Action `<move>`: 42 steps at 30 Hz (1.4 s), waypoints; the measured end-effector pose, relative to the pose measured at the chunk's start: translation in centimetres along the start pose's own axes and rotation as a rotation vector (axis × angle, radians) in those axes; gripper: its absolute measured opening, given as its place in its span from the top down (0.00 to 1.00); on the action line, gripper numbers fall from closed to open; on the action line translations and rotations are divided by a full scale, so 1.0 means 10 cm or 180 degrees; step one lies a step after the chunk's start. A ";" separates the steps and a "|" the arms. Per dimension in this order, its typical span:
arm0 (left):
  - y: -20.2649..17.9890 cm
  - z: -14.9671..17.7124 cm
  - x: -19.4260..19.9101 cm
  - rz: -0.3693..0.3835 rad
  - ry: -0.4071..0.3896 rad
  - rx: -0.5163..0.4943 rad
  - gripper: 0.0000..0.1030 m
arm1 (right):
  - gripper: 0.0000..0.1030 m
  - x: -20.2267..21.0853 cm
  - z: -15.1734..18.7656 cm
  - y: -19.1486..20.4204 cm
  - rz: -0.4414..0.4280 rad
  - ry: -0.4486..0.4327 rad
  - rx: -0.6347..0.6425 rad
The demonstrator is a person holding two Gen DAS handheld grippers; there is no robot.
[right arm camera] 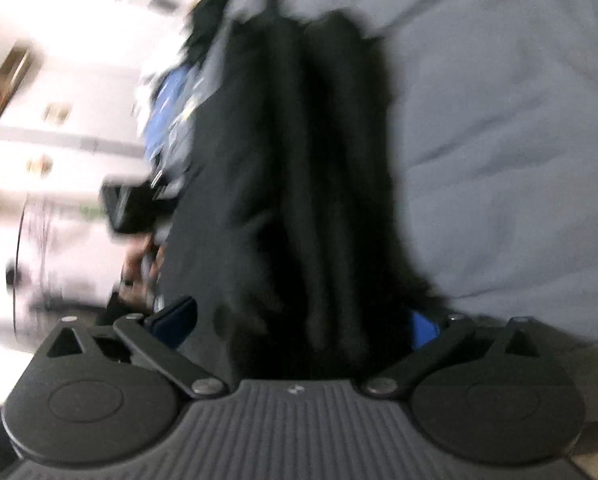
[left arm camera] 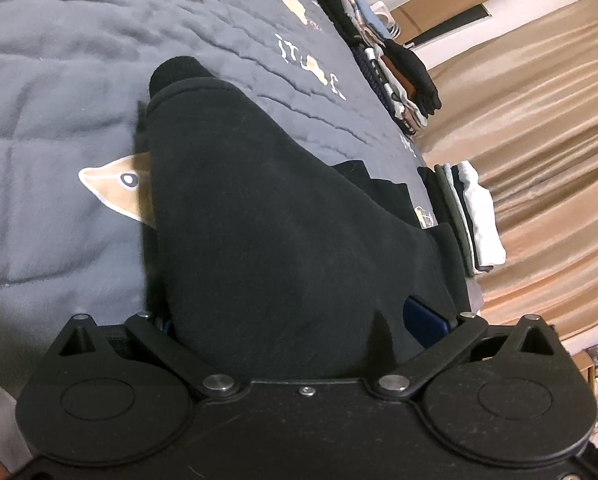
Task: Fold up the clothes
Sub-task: 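Grasp the folded black sweatshirt with both tools and lift it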
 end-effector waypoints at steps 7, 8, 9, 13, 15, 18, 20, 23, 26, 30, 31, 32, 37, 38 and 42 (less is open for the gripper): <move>0.01 -0.07 -0.01 0.0103 0.0040 0.0173 0.01 | 0.00 -0.19 -0.08 -0.12 -0.0198 -0.0126 -0.0365; -0.02 -0.06 -0.01 0.0077 0.0042 0.0135 0.01 | 0.00 -0.19 -0.08 -0.08 -0.0190 -0.0108 -0.0360; -0.05 -0.05 0.00 0.0063 0.0050 0.0091 0.01 | 0.00 -0.17 -0.06 -0.02 -0.0209 -0.0087 -0.0292; -0.12 0.01 0.05 0.0144 0.0154 -0.0124 0.05 | 0.00 -0.10 0.04 0.21 -0.0327 0.0014 0.0054; -0.03 -0.03 -0.03 0.0143 0.0172 0.0015 0.07 | 0.00 -0.23 0.01 0.07 -0.0255 0.0060 -0.0167; 0.00 -0.09 -0.16 0.0089 0.0133 -0.0040 0.06 | 0.00 -0.40 -0.04 -0.04 -0.0185 0.0017 -0.0280; -0.02 -0.09 -0.21 0.0025 0.0123 -0.0137 0.05 | 0.00 -0.41 -0.03 -0.03 -0.0154 0.0001 -0.0271; -0.05 -0.07 -0.19 -0.0088 0.0108 -0.0204 0.10 | 0.00 -0.41 0.00 0.01 -0.0100 -0.0074 -0.0236; -0.13 -0.03 -0.08 -0.0350 0.0036 -0.0393 0.44 | 0.04 -0.45 0.05 0.13 0.0062 -0.0192 -0.0080; -0.34 0.01 0.11 -0.0312 -0.0083 -0.0633 0.63 | 0.48 -0.37 0.08 0.20 0.0098 -0.0311 -0.0047; -0.34 0.01 0.09 -0.0317 -0.0055 -0.0610 0.61 | 0.48 -0.38 0.08 0.19 0.0077 -0.0300 -0.0071; -0.32 0.01 0.06 -0.0327 -0.0021 -0.0570 0.57 | 0.48 -0.41 0.08 0.16 0.0067 -0.0257 -0.0118; -0.14 -0.05 -0.26 -0.0453 0.0133 -0.0285 0.20 | 0.23 -0.60 0.01 0.04 -0.0041 -0.0191 -0.0277; -0.15 -0.06 -0.29 -0.0469 0.0113 -0.0324 0.21 | 0.22 -0.62 0.02 0.05 -0.0022 -0.0205 -0.0263; -0.23 -0.02 -0.17 -0.0583 0.0014 -0.0592 0.54 | 0.42 -0.63 0.08 0.15 0.0219 -0.0338 -0.0085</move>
Point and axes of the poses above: each gripper's, at about its wrist camera, not at the fingertips, and x roughly against the way its jaws point, y to its left, z to its underside, the point moved 10 cm from there along -x, roughly the way its jaws point, and after that the axes turned 2 degrees about z, right-handed, at the moved point
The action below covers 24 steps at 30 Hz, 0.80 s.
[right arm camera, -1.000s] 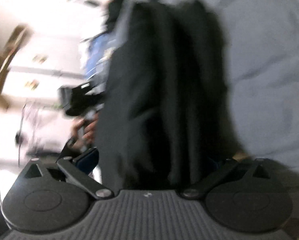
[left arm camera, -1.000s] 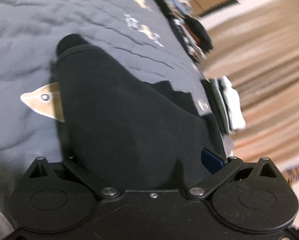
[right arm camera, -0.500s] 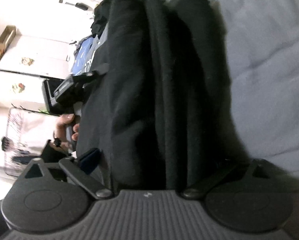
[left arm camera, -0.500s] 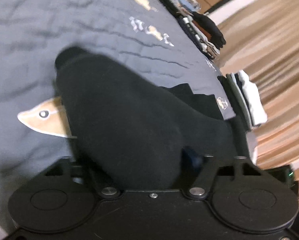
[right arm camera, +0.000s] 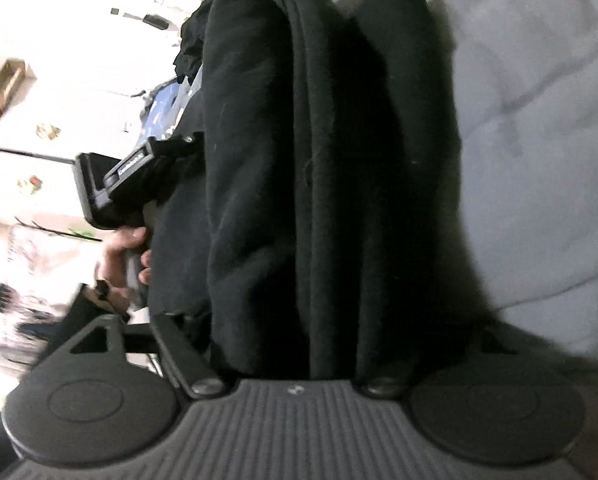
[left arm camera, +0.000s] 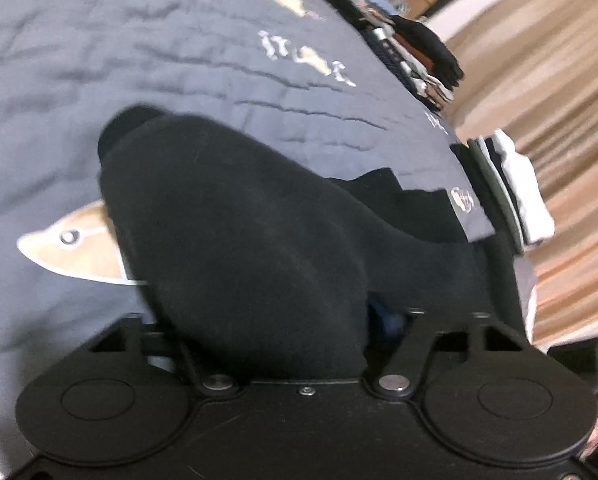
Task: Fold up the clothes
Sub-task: 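Grasp the folded black sweatshirt with both tools and lift it, then carry the held sweatshirt with both tools toward the clothes stack on the bench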
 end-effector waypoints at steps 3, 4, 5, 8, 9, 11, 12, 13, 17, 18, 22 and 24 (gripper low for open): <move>-0.15 0.00 0.16 -0.0098 -0.0135 -0.0210 0.67 | 0.55 0.08 -0.04 0.09 0.0025 -0.0126 0.0033; -0.22 0.00 0.22 -0.0132 -0.0185 -0.0278 0.69 | 0.58 0.12 -0.04 0.12 0.0019 -0.0170 0.0046; -0.29 -0.01 0.27 -0.0158 -0.0231 -0.0338 0.70 | 0.58 0.15 -0.05 0.16 -0.0002 -0.0205 0.0061; -0.52 -0.04 0.41 -0.0176 -0.0335 -0.0441 0.73 | 0.61 0.28 -0.03 0.27 -0.0104 -0.0279 0.0097; -0.62 -0.05 0.45 -0.0174 -0.0370 -0.0487 0.74 | 0.61 0.34 -0.02 0.30 -0.0120 -0.0304 0.0122; -0.80 -0.07 0.52 -0.0133 -0.0468 -0.0547 0.74 | 0.61 0.47 -0.01 0.33 -0.0113 -0.0372 0.0198; -0.90 -0.08 0.56 -0.0112 -0.0517 -0.0577 0.74 | 0.61 0.56 -0.01 0.34 -0.0116 -0.0414 0.0227; -0.99 -0.10 0.59 -0.0089 -0.0569 -0.0604 0.74 | 0.61 0.61 0.05 0.38 -0.0124 -0.0463 0.0243; -1.41 -0.19 0.65 0.0042 -0.0792 -0.0682 0.74 | 0.61 0.86 0.26 0.63 -0.0154 -0.0690 0.0344; -1.53 -0.21 0.66 0.0077 -0.0842 -0.0705 0.74 | 0.61 0.91 0.36 0.70 -0.0142 -0.0738 0.0383; -2.02 -0.30 0.65 0.0175 -0.0987 -0.0870 0.74 | 0.61 1.06 0.68 1.04 -0.0075 -0.0908 0.0541; -2.27 -0.33 0.63 0.0225 -0.1050 -0.0961 0.74 | 0.61 1.17 0.87 1.16 -0.0059 -0.1004 0.0596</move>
Point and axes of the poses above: each gripper's, at about its wrist camera, not at the fingertips, and x roughly against the way its jaws point, y to its left, z to its underside, the point moved 10 cm from there along -x, roughly the way its jaws point, and after that the axes turned 2 degrees about z, right-handed, at the moved point
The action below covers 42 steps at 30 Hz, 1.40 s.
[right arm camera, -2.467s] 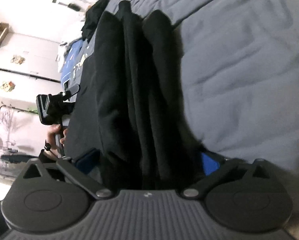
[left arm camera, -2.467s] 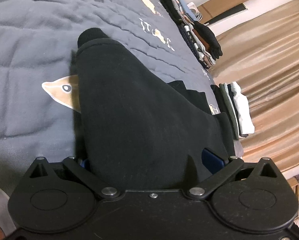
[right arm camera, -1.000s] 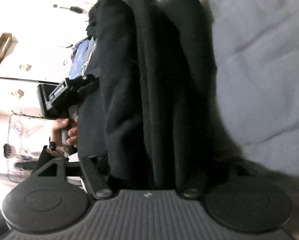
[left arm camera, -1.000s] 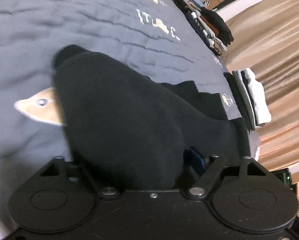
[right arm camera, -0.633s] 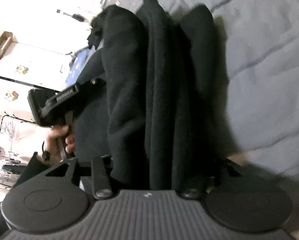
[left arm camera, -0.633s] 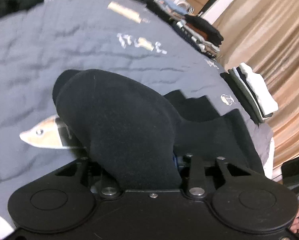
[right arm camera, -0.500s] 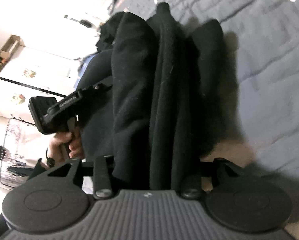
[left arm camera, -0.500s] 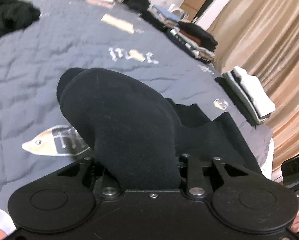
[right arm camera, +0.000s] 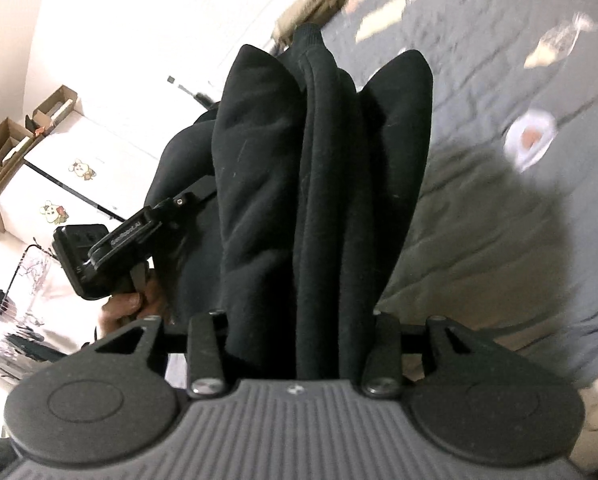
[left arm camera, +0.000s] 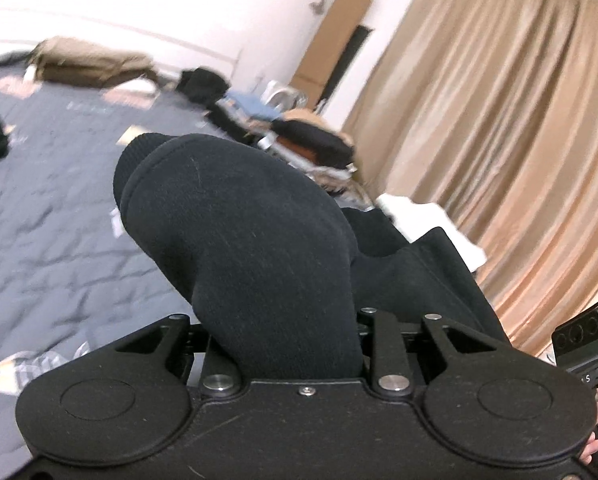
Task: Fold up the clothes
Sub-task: 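Carry the held sweatshirt with both tools toward the clothes stack on the bench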
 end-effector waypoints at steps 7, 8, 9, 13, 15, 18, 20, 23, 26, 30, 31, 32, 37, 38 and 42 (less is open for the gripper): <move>-0.65 -0.18 -0.28 0.0151 -0.0166 -0.0174 0.74 | 0.61 0.51 0.18 0.03 -0.0007 -0.0137 0.0157; -0.72 -0.19 -0.32 0.0161 -0.0185 -0.0189 0.74 | 0.61 0.56 0.16 0.01 -0.0001 -0.0152 0.0174; -0.79 -0.20 -0.35 0.0172 -0.0204 -0.0204 0.74 | 0.61 0.61 0.15 -0.01 0.0005 -0.0166 0.0191; -1.02 -0.25 -0.52 0.0220 -0.0271 -0.0243 0.74 | 0.61 0.74 0.14 -0.05 0.0014 -0.0212 0.0259; -1.11 -0.26 -0.60 0.0235 -0.0284 -0.0264 0.74 | 0.61 0.79 0.15 -0.07 0.0010 -0.0214 0.0278; -1.25 -0.28 -0.74 0.0262 -0.0294 -0.0299 0.74 | 0.61 0.88 0.15 -0.11 -0.0035 -0.0174 0.0306; -1.35 -0.28 -0.84 0.0286 -0.0300 -0.0323 0.74 | 0.61 0.93 0.16 -0.16 -0.0049 -0.0174 0.0318; -1.48 -0.30 -1.01 0.0327 -0.0306 -0.0338 0.74 | 0.61 0.97 0.22 -0.20 -0.0087 -0.0145 0.0342; -1.61 -0.29 -1.18 0.0362 -0.0305 -0.0359 0.74 | 0.61 1.03 0.21 -0.29 -0.0083 -0.0129 0.0358; -1.72 -0.27 -1.42 0.0400 -0.0310 -0.0349 0.74 | 0.61 1.09 0.11 -0.44 -0.0070 -0.0088 0.0398; -1.74 -0.27 -1.48 0.0406 -0.0310 -0.0344 0.74 | 0.61 1.11 0.08 -0.48 -0.0066 -0.0077 0.0408; -1.77 -0.26 -1.53 0.0412 -0.0311 -0.0344 0.74 | 0.61 1.12 0.05 -0.52 -0.0062 -0.0066 0.0420; -1.92 -0.26 -1.80 0.0433 -0.0309 -0.0349 0.74 | 0.61 1.11 -0.04 -0.65 -0.0101 0.0016 0.0463; -1.95 -0.26 -1.85 0.0438 -0.0307 -0.0347 0.74 | 0.61 1.10 -0.04 -0.66 -0.0133 0.0053 0.0473; -2.05 -0.26 -2.06 0.0465 -0.0294 -0.0338 0.74 | 0.61 1.05 -0.10 -0.75 -0.0159 0.0117 0.0520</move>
Point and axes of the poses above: each gripper's, at about its wrist camera, not at the fingertips, and x roughly against the way its jaws point, y to its left, z to its underside, the point moved 10 cm from there along -x, roughly the way its jaws point, and after that the axes turned 2 degrees about z, right-handed, at the moved point
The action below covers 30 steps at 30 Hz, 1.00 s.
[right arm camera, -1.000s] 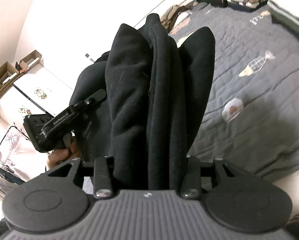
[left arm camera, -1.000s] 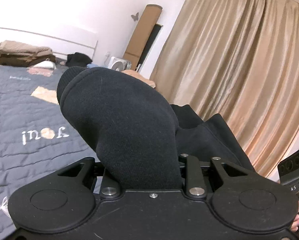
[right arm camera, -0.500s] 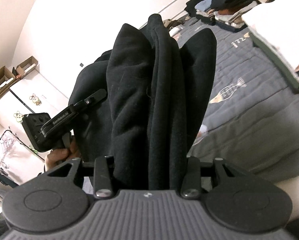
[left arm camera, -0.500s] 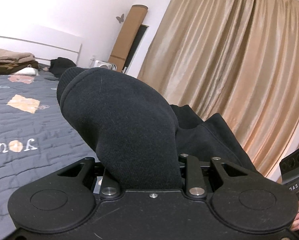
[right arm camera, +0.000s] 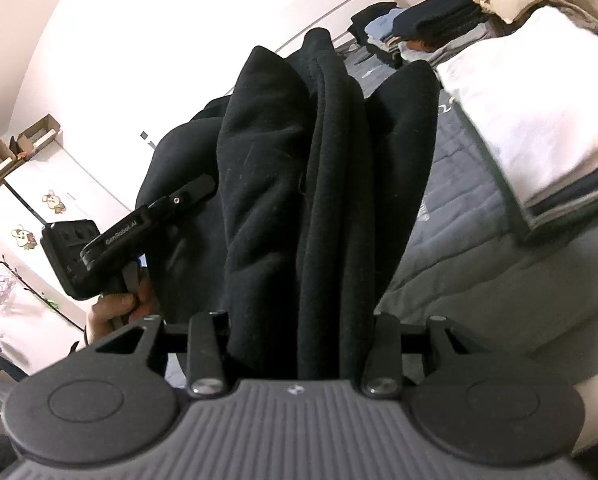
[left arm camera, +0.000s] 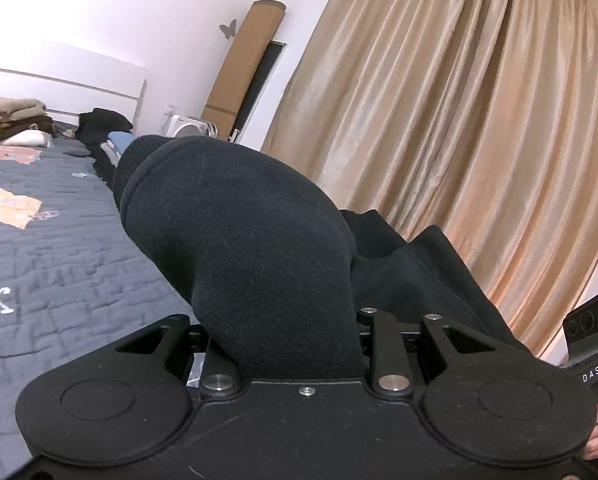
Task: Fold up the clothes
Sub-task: 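Carry the held sweatshirt with both tools toward the clothes stack on the bench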
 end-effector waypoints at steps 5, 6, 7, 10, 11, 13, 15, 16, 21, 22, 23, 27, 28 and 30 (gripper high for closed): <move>-0.06 0.02 -0.35 0.0002 0.0050 0.0028 0.74 | 0.61 -0.15 0.01 -0.18 -0.0063 0.0100 -0.0013; -0.07 0.03 -0.43 0.0002 0.0067 0.0031 0.74 | 0.61 -0.19 0.03 -0.22 -0.0082 0.0124 -0.0022; -0.09 0.03 -0.51 0.0001 0.0087 0.0035 0.74 | 0.61 -0.22 0.03 -0.27 -0.0097 0.0149 -0.0030; -0.12 0.03 -0.80 -0.0012 0.0147 0.0079 0.74 | 0.61 -0.30 -0.01 -0.46 -0.0110 0.0200 -0.0066; -0.13 0.03 -0.88 -0.0014 0.0162 0.0098 0.74 | 0.61 -0.33 -0.02 -0.52 -0.0117 0.0221 -0.0078; -0.14 0.03 -1.06 -0.0016 0.0189 0.0129 0.74 | 0.61 -0.41 -0.05 -0.63 -0.0128 0.0260 -0.0101; -0.14 0.01 -1.23 -0.0018 0.0214 0.0169 0.74 | 0.61 -0.49 -0.09 -0.71 -0.0142 0.0306 -0.0096; -0.14 -0.01 -1.32 -0.0017 0.0225 0.0188 0.74 | 0.61 -0.52 -0.13 -0.75 -0.0142 0.0325 -0.0086; -0.19 -0.20 -1.79 0.0040 0.0200 0.0236 0.74 | 0.61 -0.82 -0.29 -0.73 -0.0133 0.0415 0.0072; -0.19 -0.26 -1.90 0.0057 0.0179 0.0262 0.74 | 0.61 -0.92 -0.32 -0.69 -0.0137 0.0437 0.0111; -0.20 -0.31 -2.02 0.0074 0.0161 0.0289 0.74 | 0.61 -0.99 -0.37 -0.67 -0.0142 0.0458 0.0148; -0.24 -0.50 -2.49 0.0115 0.0154 0.0410 0.74 | 0.61 -1.32 -0.62 -0.64 -0.0145 0.0533 0.0225; -0.23 -0.53 -2.61 0.0111 0.0176 0.0428 0.74 | 0.61 -1.40 -0.67 -0.65 -0.0156 0.0559 0.0236; -0.19 -0.55 -2.85 0.0082 0.0241 0.0463 0.74 | 0.61 -1.61 -0.71 -0.65 -0.0182 0.0617 0.0239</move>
Point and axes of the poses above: each gripper's, at about its wrist camera, not at the fingertips, and x roughly against the way its jaws point, y to its left, z to its underside, the point moved 10 cm from there along -x, roughly the way its jaws point, and after that the axes turned 2 degrees about z, right-handed, at the moved point
